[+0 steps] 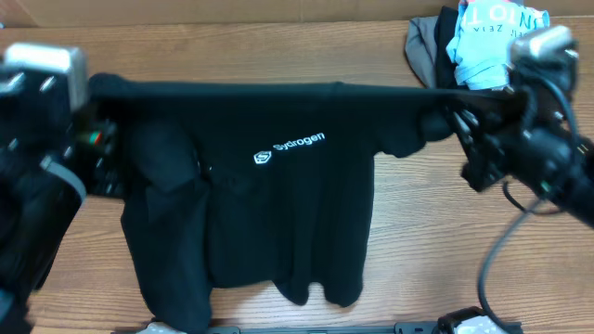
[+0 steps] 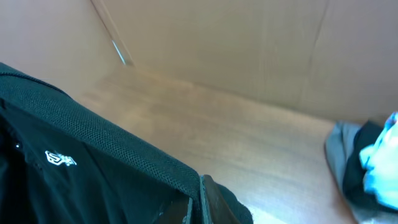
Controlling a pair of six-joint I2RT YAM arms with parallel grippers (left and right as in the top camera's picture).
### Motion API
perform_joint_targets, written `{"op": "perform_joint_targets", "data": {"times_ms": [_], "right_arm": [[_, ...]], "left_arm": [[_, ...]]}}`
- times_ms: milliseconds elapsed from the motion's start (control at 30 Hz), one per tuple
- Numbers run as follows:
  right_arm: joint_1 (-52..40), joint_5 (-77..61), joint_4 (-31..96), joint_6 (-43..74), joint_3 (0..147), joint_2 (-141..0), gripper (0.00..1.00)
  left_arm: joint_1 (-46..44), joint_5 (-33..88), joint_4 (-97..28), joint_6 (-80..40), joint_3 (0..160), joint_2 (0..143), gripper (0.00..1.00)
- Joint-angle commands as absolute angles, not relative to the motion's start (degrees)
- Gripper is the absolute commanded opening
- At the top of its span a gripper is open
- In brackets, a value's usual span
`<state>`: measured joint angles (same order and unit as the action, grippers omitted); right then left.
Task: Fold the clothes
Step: 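Stretch the shirt between both grippers and lay it on the table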
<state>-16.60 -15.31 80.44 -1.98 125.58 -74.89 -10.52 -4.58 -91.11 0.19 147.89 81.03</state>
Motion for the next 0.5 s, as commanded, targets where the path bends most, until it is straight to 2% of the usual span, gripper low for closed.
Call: {"op": "perform_joint_targets", "data": {"times_ms": [0, 233, 467], "right_arm": [[-15.27, -6.66, 81.76, -1.96, 125.62, -79.2, 0.04], [-16.12, -12.56, 81.54, -1.98, 125.62, -90.06, 0.04], [-20.62, -18.57, 79.79, -3.27, 125.6, -101.97, 0.04]], "left_arm": [[-9.69, -20.12, -92.05, -1.34, 148.22, 85.32, 0.04], [-8.95, -29.52, -94.78, -3.88, 148.22, 96.07, 0.04], [-2.5, -29.47, -96.79, -7.81, 148.18, 106.63, 0.04]]}}
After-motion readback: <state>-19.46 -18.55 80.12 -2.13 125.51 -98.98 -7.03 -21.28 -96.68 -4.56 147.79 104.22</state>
